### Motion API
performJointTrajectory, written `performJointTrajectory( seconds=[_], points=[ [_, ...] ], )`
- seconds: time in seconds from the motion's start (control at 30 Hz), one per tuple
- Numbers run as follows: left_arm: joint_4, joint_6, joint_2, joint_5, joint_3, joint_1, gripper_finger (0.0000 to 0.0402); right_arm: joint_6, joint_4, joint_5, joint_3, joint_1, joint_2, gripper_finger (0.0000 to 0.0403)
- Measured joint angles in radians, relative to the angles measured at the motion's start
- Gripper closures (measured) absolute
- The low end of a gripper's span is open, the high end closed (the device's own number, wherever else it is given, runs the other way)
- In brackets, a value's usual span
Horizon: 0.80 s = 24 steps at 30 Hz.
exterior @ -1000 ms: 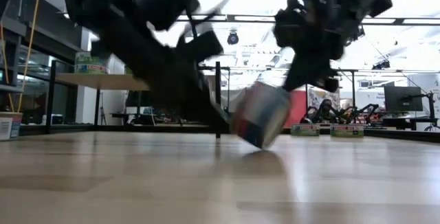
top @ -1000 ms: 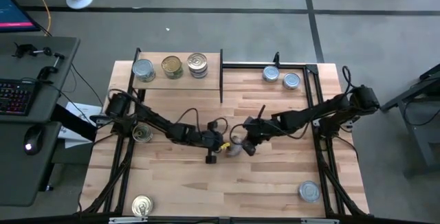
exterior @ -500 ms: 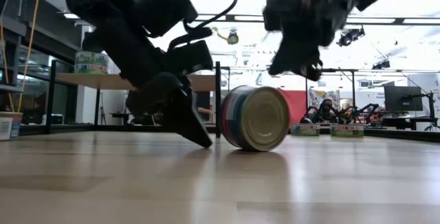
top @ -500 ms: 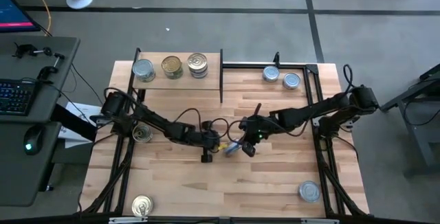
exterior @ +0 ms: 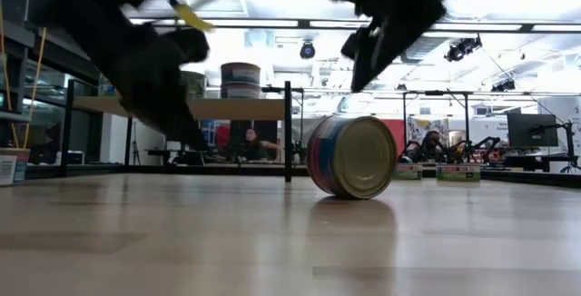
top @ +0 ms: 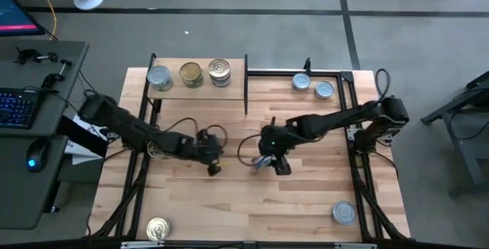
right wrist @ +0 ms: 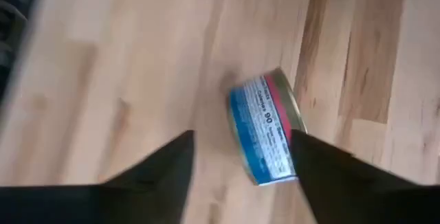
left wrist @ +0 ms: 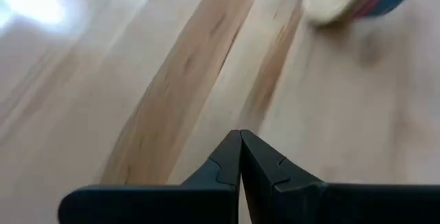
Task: Stack canned seafood by type on shelf
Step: Stack the blue-pink tuna can on top of the blue-pink tuna cans on the shelf
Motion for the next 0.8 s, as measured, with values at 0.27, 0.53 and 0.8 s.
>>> performJointTrajectory(
  seconds=[0.27, 0.53, 0.8],
  points=[
    [0.017, -0.078, -0.274, -0.156, 0.051, -0.153, 0.0401, -0.158, -0.082, 0.093, 0.115, 0.000, 0.153, 0.0044],
    [0.017, 0.099, -0.434, -0.311, 0.150, -0.260, 0.0401, -0.198, -0.166, 0.146, 0.141, 0.014, 0.231, 0.0060],
    [0.000, 0.368, -0.548, -0.533, 0.198, -0.329, 0.0401, -0.158, -0.190, 0.245, 0.176, 0.030, 0.235, 0.0176]
  ],
)
